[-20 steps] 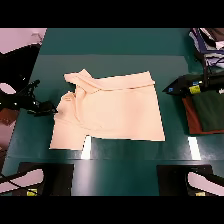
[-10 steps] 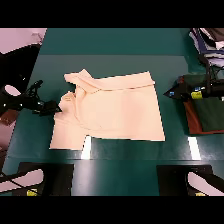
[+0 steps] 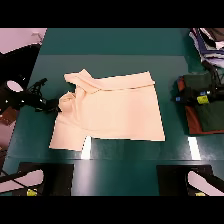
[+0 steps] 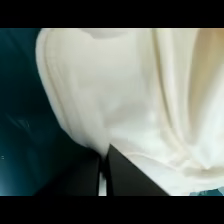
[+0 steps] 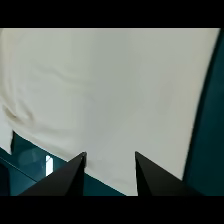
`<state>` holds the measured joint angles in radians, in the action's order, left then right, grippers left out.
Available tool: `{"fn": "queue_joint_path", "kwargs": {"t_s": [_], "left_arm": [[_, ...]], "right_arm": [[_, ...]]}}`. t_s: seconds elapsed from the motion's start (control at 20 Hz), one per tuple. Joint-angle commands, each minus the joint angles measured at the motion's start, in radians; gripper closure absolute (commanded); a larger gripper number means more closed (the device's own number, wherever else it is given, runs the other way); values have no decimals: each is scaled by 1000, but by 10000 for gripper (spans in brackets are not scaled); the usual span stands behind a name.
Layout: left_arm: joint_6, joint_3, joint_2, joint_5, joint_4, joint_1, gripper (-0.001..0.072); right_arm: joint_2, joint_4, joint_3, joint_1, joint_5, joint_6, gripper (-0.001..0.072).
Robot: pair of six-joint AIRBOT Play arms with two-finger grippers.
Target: Fold the shirts.
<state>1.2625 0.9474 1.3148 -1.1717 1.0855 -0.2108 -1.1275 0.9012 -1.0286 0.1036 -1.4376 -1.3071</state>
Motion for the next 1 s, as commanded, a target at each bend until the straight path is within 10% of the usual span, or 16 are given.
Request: {"fn": "queue_joint_path", "kwargs": {"t_s": [0.0,0.15,0.7,0.95], "left_arm": [[1,16,-115,-19,-8,1,680],[1,15,-172,-27,-9,1,680],[2,16,-176,-48,-10,1,679],[3,18,-214,-88,-10,1,681]], "right_arm": [[19,154,114,93,-47,-53,343],[26,157,315,135,-13,-53,239],[26,6,552,-128,269,-55,284],[27,9,520,-237,257,-51,694]]}}
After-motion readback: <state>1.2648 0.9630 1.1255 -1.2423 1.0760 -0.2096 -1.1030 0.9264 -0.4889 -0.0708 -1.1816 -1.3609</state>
